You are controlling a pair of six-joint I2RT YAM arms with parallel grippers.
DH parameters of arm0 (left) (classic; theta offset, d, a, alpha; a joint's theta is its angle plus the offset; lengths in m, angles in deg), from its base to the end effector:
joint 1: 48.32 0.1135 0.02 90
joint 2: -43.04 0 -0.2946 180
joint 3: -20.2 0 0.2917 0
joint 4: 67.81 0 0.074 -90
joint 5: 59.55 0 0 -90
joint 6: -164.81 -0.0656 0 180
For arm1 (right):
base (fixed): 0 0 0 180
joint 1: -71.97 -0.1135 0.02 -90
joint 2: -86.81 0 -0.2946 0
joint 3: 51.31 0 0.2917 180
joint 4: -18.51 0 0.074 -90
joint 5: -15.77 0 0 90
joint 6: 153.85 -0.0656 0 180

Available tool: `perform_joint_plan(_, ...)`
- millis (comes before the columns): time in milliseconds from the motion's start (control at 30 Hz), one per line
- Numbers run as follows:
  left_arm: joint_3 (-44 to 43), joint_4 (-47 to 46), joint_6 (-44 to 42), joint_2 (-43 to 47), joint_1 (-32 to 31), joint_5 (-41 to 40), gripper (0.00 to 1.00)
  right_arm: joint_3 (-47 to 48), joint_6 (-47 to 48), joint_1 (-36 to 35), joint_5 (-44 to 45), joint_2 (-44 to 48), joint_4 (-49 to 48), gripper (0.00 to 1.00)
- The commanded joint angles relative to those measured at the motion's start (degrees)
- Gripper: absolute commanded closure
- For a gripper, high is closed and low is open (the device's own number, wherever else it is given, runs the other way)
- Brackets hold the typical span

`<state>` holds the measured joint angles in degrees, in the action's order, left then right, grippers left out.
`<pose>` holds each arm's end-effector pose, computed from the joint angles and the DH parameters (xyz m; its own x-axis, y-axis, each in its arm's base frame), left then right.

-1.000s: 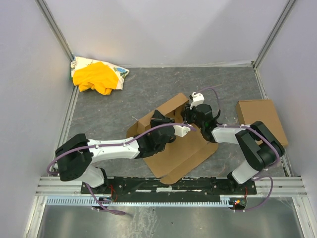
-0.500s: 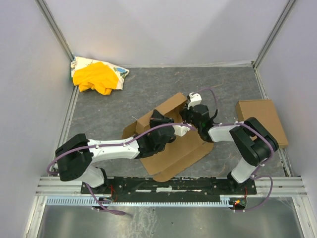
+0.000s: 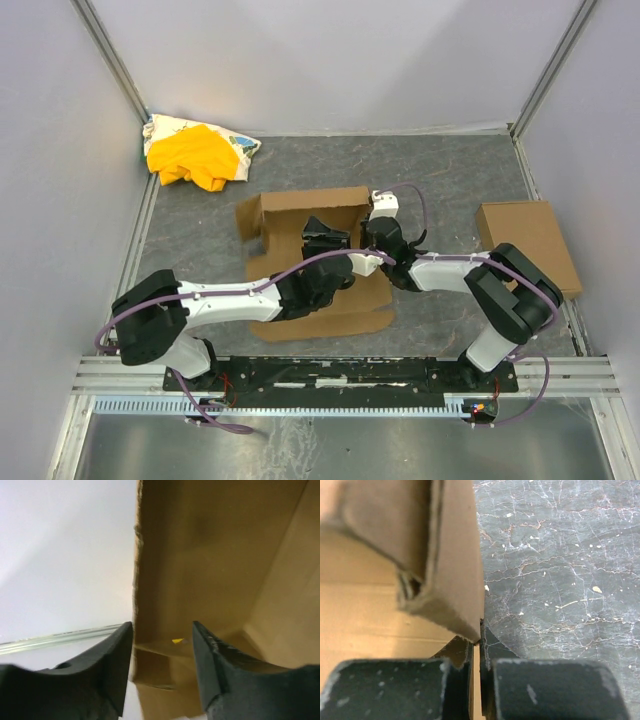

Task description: Fold the paper box

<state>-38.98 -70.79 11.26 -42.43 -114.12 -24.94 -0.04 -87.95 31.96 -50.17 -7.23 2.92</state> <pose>0.1970 -0.3066 0.2340 0.1142 0.9865 -0.1175 0.2380 0.0876 0.9673 0.3037 0.2200 0.1481 -0.4457 0.1127 -0.8881 -0.1395 0.9712 0.1932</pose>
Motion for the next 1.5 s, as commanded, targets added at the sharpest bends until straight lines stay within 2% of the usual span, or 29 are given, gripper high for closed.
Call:
perform_joint_plan(0,0.0,-1.8,0.3,1.2,-0.5,-1.6,0.3,2.3,-3.2,-0.3,3.5,1.7,3.5,0.98)
perform_joint_plan(33,-0.2,-1.8,1.2,1.6,-0.5,-2.1,0.17,2.3,-3.4,-0.3,4.0,1.8,3.9,0.98)
perform_joint_plan(133,-1.3,-1.9,5.2,4.3,-0.5,-3.6,0.0,2.0,-4.5,-0.2,6.4,2.6,5.6,0.98)
perform_joint_plan(200,-2.4,-1.5,10.4,7.1,-0.6,-4.2,0.01,0.8,-4.1,-0.3,7.4,3.7,5.0,0.98)
perform_joint_plan(333,-3.0,1.5,27.0,16.3,-0.5,-3.8,0.01,-0.6,-1.9,-0.3,9.9,6.8,5.9,0.98)
perform_joint_plan(467,1.1,-0.7,40.9,26.4,-0.4,-5.0,0.01,-2.0,0.9,-0.3,11.8,11.0,8.6,0.98)
perform_joint_plan(567,5.0,-4.1,46.8,32.4,0.8,-7.7,0.01,-3.4,1.4,-0.3,13.2,14.2,11.5,0.98)
perform_joint_plan(633,6.5,-2.6,52.5,34.9,3.8,-7.7,0.01,-4.5,0.5,-0.2,15.1,16.2,13.2,0.99)
perform_joint_plan(733,7.1,6.4,65.9,37.9,12.9,0.9,0.01,-6.9,0.1,-0.2,17.6,18.6,13.5,0.99)
perform_joint_plan(833,9.0,9.4,73.3,40.7,22.1,9.4,0.0,-7.9,-0.5,0.3,20.2,20.1,15.9,0.99)
perform_joint_plan(933,11.6,7.8,75.8,41.6,27.7,13.8,0.11,-9.0,-1.7,2.3,19.3,21.2,16.6,0.99)
perform_joint_plan(1100,12.0,8.1,80.6,35.9,35.8,20.9,0.48,-10.8,-5.4,11.6,9.8,22.5,17.3,0.99)
perform_joint_plan(1167,13.4,5.5,81.1,33.7,37.5,25.3,0.53,-11.4,-6.1,15.2,5.6,22.9,16.5,0.99)
perform_joint_plan(1200,14.5,3.1,80.7,32.9,37.9,27.4,0.52,-11.5,-6.1,16.7,3.7,23.1,15.9,0.99)
perform_joint_plan(1233,15.6,0.4,80.3,32.4,38.0,29.3,0.48,-11.6,-6.2,18.3,1.3,23.4,15.6,0.99)
perform_joint_plan(1267,16.4,-1.5,80.2,32.0,38.1,30.9,0.37,-11.9,-6.1,19.5,-1.1,23.9,14.9,0.99)
perform_joint_plan(1333,17.1,-3.9,79.3,31.7,38.2,34.8,0.27,-11.9,-6.0,21.1,-3.8,25.5,14.2,0.99)
perform_joint_plan(1467,16.0,-4.3,76.9,30.6,38.2,37.2,0.23,-11.3,-4.7,22.4,-7.3,27.1,13.4,0.99)
